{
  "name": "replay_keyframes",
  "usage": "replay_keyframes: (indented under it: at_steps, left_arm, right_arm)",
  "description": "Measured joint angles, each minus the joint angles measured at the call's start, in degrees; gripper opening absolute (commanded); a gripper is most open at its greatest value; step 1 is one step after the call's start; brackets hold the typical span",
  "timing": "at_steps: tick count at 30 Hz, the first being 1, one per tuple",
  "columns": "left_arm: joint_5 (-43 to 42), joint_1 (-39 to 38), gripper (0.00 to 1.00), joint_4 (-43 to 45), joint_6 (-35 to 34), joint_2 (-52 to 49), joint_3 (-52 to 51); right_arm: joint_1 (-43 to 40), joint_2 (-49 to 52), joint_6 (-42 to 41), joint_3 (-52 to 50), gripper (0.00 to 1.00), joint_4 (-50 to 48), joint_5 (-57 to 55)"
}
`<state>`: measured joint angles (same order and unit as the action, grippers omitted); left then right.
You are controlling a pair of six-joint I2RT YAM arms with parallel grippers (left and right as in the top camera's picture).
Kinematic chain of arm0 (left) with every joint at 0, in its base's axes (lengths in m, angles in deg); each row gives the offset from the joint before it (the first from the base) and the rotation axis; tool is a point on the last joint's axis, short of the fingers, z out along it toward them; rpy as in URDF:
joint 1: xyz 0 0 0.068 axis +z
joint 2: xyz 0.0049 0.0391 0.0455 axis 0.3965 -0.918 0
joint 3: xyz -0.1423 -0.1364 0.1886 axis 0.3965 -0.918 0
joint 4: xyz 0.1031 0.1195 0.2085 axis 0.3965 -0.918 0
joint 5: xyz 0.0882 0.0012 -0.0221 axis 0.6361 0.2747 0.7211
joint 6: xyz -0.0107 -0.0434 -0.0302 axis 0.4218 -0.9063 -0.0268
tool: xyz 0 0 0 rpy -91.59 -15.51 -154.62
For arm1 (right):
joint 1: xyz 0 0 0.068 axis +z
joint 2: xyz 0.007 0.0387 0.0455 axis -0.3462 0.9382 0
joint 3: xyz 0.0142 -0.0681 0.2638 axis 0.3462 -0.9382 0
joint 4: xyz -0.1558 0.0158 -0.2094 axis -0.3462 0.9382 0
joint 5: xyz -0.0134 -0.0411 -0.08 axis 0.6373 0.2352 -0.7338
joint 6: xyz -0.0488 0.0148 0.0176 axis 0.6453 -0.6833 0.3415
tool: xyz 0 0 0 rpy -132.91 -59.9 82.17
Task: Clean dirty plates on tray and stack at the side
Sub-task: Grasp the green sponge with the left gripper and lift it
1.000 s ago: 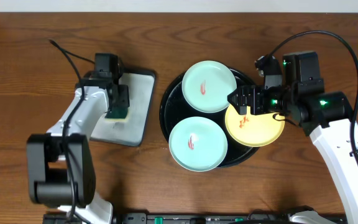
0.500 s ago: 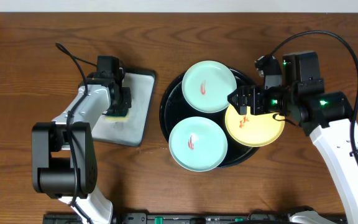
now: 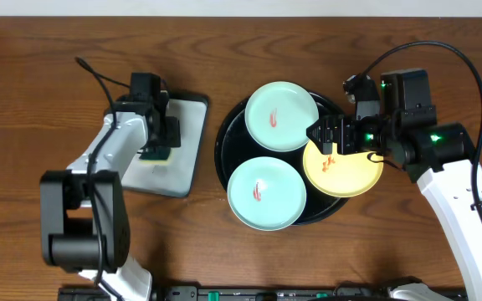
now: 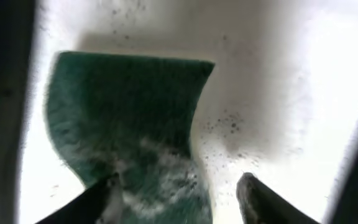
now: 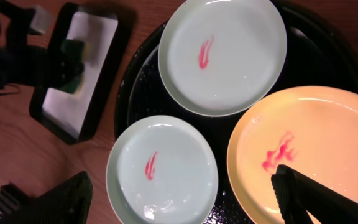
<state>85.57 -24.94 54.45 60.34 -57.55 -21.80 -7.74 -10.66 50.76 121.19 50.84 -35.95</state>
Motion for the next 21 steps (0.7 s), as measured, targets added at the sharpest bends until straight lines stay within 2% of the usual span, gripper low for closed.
replay_keyframes:
  at_steps: [6,14,15,19,21]
  left_arm:
    - [3.2,0.0,0.66,-0.5,-0.1,2.6,0.0]
    - [6.2,0.5,0.65,1.8,-1.0,-0.5,-0.2]
    - [6.3,0.7,0.62,2.0,-1.5,-1.6,-0.2]
    - [5.1,1.3,0.26,3.3,-2.9,-4.2,-0.2]
    - [4.1,1.4,0.14,3.5,-3.5,-4.3,-0.2]
  right_arm:
    - [0.0,0.0,0.0,0.0,0.92,0.0,0.0]
    - [0.0,0.0,0.0,0.0,0.92,0.1,0.0]
    - [0.0,0.0,0.0,0.0,0.92,0.2,0.0]
    - [0.0,0.0,0.0,0.0,0.92,0.4,0.0]
    - [0.0,0.0,0.0,0.0,0.92,0.4,0.0]
